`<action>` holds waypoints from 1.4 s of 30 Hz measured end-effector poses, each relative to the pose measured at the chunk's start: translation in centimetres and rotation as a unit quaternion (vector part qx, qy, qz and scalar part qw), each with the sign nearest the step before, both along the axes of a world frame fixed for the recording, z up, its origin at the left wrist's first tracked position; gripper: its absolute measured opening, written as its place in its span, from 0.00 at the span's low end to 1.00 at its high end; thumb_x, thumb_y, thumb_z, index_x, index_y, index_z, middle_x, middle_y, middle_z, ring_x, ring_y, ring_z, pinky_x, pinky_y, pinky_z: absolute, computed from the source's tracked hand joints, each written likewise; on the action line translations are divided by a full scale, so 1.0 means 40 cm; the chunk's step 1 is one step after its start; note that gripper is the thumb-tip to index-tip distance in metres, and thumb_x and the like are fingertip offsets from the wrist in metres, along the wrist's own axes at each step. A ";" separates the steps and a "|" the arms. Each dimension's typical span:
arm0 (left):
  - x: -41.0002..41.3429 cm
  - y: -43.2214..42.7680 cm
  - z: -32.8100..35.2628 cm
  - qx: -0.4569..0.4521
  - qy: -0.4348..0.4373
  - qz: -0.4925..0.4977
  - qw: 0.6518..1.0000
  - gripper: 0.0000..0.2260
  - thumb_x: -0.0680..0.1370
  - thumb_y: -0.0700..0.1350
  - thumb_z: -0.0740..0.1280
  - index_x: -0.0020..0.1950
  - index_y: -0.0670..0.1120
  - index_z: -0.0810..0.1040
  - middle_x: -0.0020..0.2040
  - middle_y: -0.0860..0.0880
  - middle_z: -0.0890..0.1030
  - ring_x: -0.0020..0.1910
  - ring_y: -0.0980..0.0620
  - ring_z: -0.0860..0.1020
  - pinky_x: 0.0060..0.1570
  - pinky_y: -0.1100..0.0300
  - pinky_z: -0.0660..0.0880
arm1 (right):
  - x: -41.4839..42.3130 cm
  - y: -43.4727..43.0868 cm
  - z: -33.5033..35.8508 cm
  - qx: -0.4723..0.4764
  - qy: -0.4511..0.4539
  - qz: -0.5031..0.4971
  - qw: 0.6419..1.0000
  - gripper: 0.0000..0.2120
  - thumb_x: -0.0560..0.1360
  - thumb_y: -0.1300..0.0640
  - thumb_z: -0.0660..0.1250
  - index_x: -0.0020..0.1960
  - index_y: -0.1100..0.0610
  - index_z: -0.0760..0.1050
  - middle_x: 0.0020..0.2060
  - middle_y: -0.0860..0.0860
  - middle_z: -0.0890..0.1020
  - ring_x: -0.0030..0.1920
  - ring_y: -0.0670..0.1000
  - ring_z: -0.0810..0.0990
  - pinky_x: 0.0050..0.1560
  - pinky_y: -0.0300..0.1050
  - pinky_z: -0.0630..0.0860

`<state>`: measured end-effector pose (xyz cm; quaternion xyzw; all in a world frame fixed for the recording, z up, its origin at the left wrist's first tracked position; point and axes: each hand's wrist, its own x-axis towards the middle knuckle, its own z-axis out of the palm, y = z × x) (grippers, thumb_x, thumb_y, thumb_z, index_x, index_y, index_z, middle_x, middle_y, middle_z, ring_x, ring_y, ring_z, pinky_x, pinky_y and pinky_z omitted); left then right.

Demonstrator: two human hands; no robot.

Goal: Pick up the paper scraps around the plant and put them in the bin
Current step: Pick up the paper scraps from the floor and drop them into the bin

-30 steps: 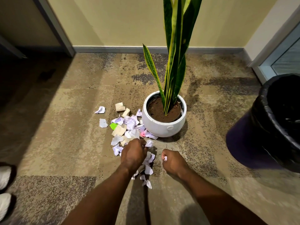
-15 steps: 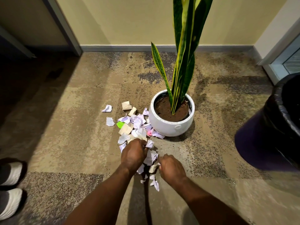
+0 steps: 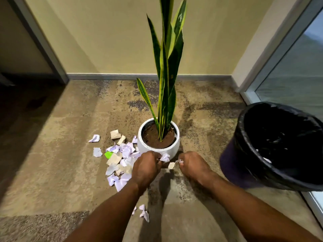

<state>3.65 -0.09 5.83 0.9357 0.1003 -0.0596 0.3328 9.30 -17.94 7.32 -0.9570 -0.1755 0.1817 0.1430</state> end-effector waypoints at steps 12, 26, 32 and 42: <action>0.218 -0.249 0.354 -0.030 -0.135 -0.106 0.985 0.07 0.75 0.51 0.68 0.48 0.51 0.85 0.41 0.48 0.85 0.41 0.46 0.83 0.40 0.53 0.79 | 0.186 -0.316 0.441 0.091 -0.127 -0.190 0.969 0.11 0.76 0.51 0.66 0.39 0.57 0.78 0.34 0.54 0.79 0.40 0.56 0.79 0.38 0.44 0.70; 0.318 -0.667 0.418 -0.027 -0.102 -0.203 0.974 0.04 0.74 0.45 0.72 0.46 0.46 0.83 0.42 0.45 0.84 0.43 0.45 0.82 0.45 0.52 0.79 | 0.176 -0.648 0.482 -0.028 -0.041 -0.296 0.954 0.08 0.73 0.57 0.68 0.36 0.58 0.80 0.38 0.58 0.81 0.41 0.56 0.81 0.37 0.41 0.72; 0.332 -0.716 0.368 -0.089 -0.063 -0.176 0.978 0.17 0.73 0.39 0.73 0.61 0.41 0.78 0.50 0.42 0.84 0.48 0.46 0.82 0.49 0.57 0.79 | 0.176 -0.665 0.451 -0.026 -0.065 -0.299 0.952 0.05 0.71 0.59 0.69 0.38 0.58 0.77 0.39 0.60 0.79 0.41 0.57 0.78 0.28 0.40 0.62; 0.293 -0.605 0.358 -0.148 -0.127 -0.165 0.967 0.22 0.75 0.34 0.62 0.68 0.47 0.74 0.61 0.46 0.81 0.59 0.49 0.79 0.61 0.55 0.75 | 0.181 -0.416 0.389 0.112 -0.174 -0.270 0.940 0.08 0.71 0.58 0.68 0.48 0.58 0.81 0.45 0.57 0.84 0.48 0.58 0.82 0.48 0.48 0.78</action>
